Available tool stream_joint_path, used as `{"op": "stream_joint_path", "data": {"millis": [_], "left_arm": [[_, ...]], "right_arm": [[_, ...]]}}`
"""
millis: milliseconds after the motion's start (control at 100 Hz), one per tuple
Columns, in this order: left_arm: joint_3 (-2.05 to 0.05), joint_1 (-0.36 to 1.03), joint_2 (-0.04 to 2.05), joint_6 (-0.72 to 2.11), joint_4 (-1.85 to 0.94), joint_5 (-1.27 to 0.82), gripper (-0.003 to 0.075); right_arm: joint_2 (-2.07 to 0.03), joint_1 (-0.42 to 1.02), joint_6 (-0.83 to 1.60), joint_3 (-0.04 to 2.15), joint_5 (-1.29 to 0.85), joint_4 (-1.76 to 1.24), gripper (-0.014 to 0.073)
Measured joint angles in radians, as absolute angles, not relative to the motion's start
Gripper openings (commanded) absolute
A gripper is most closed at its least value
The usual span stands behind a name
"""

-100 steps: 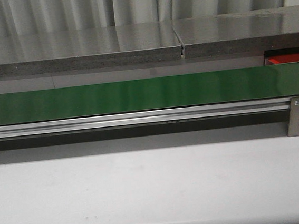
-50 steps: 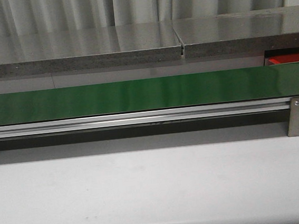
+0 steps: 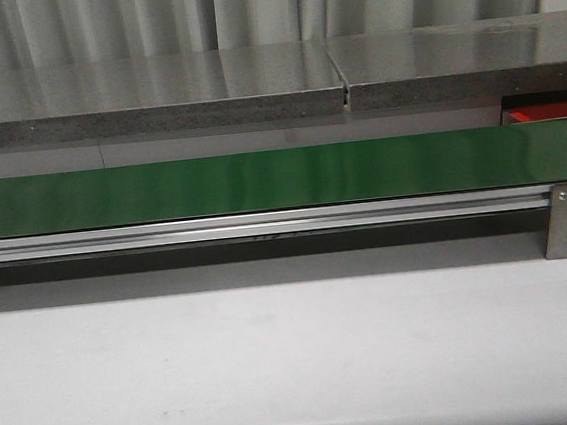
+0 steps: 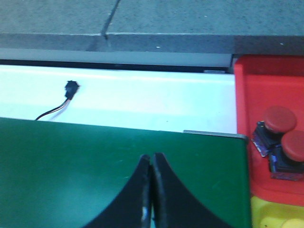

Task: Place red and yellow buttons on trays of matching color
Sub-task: 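Raise the right gripper away from the red tray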

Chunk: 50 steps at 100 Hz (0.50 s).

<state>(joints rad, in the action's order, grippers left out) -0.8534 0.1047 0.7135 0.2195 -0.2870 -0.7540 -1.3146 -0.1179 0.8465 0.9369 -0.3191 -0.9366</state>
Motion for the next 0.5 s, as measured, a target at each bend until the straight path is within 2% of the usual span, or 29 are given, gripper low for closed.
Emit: {"op": "stream_joint_path", "data": {"millis": [500], "left_arm": [[-0.853,0.105,0.713,0.219,-0.287,-0.754,-0.002]], "right_arm": [[-0.994,-0.08,0.872,0.727,-0.393,-0.932,-0.0076]]}}
